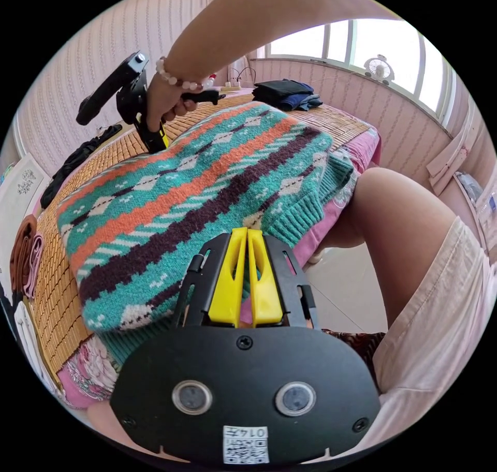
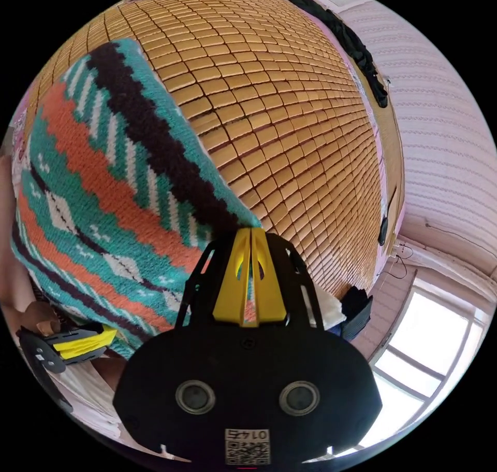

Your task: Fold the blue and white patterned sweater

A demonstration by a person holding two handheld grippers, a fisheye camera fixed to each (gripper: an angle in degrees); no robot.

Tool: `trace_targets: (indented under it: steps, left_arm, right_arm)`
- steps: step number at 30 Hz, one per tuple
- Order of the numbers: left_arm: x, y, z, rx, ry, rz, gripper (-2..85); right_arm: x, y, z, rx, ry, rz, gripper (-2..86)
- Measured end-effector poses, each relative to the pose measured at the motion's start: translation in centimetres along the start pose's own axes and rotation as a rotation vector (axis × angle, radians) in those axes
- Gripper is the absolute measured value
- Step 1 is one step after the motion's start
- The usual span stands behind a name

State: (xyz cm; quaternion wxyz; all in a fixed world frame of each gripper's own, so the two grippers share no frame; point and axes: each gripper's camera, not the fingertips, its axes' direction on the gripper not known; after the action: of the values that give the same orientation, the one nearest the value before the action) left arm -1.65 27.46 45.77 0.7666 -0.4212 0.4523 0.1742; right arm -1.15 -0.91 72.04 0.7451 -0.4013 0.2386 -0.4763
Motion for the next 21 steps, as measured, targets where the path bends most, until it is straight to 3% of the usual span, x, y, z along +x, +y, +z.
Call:
trace_targets:
  steps: [5,15,18,21]
  left_arm:
    - [-0.4,-0.3,0.1,-0.002,0.005,-0.001,-1.0]
    - [-0.8,-0.8,-0.3,0.008,0.032,-0.021,-1.0]
    - [-0.4,-0.7,-0.6,0.038,0.012,-0.017,-1.0]
    - [-0.3,-0.2,-1.1,0.084,0.021,-0.035,-0.9]
  right_arm:
    - [5.2,3.3,-2.2,0.107,-0.339,0.111,-0.9]
    - [3.4,5.5,3.4,0.021,-0.371,0.102,-0.8]
    - [4.5,9.1,3.9,0.125,-0.416,0.146,-0.7]
    - [6.4,17.9,3.8,0.388,-0.477,0.37,-0.4]
